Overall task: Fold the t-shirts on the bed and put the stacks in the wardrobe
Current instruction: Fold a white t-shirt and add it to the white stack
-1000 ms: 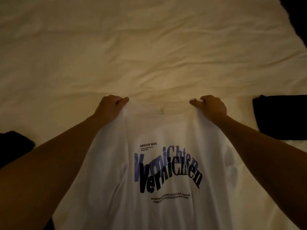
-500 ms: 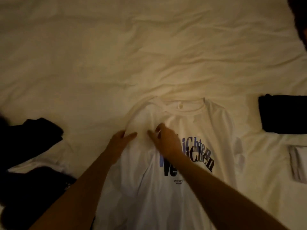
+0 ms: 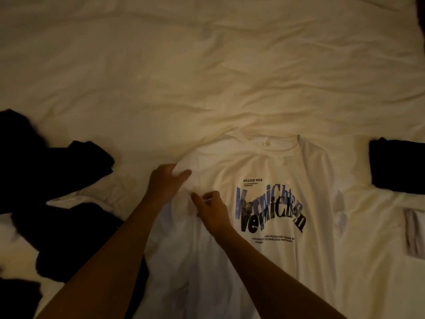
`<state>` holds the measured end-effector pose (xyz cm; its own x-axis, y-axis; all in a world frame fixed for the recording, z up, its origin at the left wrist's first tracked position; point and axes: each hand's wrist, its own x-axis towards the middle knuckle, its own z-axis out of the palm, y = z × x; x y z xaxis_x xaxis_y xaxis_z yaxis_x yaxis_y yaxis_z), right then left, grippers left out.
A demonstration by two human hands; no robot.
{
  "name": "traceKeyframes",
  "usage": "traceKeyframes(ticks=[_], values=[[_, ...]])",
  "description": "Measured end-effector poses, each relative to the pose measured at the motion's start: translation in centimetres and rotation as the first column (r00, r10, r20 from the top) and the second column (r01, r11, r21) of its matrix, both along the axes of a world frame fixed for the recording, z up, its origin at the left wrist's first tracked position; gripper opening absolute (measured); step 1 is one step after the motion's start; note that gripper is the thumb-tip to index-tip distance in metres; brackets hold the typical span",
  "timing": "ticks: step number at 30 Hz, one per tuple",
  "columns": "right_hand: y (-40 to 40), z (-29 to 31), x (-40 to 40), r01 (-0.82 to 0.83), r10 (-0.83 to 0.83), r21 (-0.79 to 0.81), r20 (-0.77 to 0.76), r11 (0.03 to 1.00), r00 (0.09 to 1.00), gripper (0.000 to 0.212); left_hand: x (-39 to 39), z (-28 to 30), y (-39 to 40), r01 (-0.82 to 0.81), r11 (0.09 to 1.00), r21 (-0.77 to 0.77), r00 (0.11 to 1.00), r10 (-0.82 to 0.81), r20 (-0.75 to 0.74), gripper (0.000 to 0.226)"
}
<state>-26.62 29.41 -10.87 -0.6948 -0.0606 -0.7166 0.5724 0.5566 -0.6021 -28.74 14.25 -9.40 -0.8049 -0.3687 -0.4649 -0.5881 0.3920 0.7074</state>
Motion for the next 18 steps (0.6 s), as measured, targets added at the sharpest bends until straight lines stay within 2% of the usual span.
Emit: traceKeyframes(ticks=[2, 4, 6, 7, 9, 12, 13, 15, 16, 17, 18], values=[[-0.7, -0.5, 0.1, 0.084, -0.085, 0.023, 0.054, 0.996, 0.995, 0.043, -0.2, 0.8, -0.9, -0.077, 0.997, -0.002, 0.986, 0.076, -0.150, 0.025], [-1.4, -1.1, 0.4, 0.138, -0.139, 0.014, 0.109, 0.990, 0.984, 0.043, -0.4, 1.0, -1.8, -0.174, 0.977, 0.120, 0.968, 0.192, -0.162, 0.026], [-1.9, -1.3, 0.9, 0.231, -0.220, -0.033, 0.195, 0.972, 0.956, 0.042, 0.0, 0.4, -2.7, -0.251, 0.949, 0.189, 0.967, 0.253, 0.016, 0.032], [-2.0, -1.4, 1.2, 0.268, -0.251, -0.049, 0.224, 0.962, 0.942, 0.041, 0.6, -0.2, -3.4, -0.230, 0.964, 0.130, 0.967, 0.212, 0.142, 0.037], [-2.1, -1.6, 1.4, 0.272, -0.251, -0.058, 0.239, 0.961, 0.938, 0.042, 1.4, -1.4, -4.7, -0.144, 0.989, 0.020, 0.944, 0.132, 0.303, 0.049], [-2.2, -1.6, 1.5, 0.206, -0.185, -0.066, 0.238, 0.976, 0.953, 0.036, 2.1, -2.1, -5.7, -0.239, 0.966, 0.095, 0.900, 0.184, 0.394, 0.051], [-2.2, -1.6, 1.5, 0.197, -0.175, -0.070, 0.239, 0.978, 0.955, 0.033, 2.1, -1.6, -5.8, -0.238, 0.960, 0.149, 0.881, 0.149, 0.448, 0.055], [-2.2, -1.8, 1.5, 0.178, -0.159, -0.060, 0.241, 0.982, 0.957, 0.029, 2.3, -0.9, -6.0, -0.195, 0.942, 0.273, 0.859, 0.030, 0.511, 0.079], [-2.2, -1.8, 1.6, 0.163, -0.148, -0.049, 0.231, 0.985, 0.962, 0.029, 2.4, -1.2, -6.2, -0.205, 0.920, 0.335, 0.875, 0.020, 0.483, 0.088], [-2.2, -1.8, 1.7, 0.138, -0.128, -0.034, 0.203, 0.990, 0.971, 0.027, 2.6, -1.0, -6.4, -0.231, 0.895, 0.382, 0.895, 0.041, 0.444, 0.086], [-2.3, -1.7, 1.7, 0.094, -0.092, -0.009, 0.145, 0.996, 0.985, 0.025, 2.8, -1.1, -6.6, -0.260, 0.881, 0.395, 0.922, 0.104, 0.373, 0.065]])
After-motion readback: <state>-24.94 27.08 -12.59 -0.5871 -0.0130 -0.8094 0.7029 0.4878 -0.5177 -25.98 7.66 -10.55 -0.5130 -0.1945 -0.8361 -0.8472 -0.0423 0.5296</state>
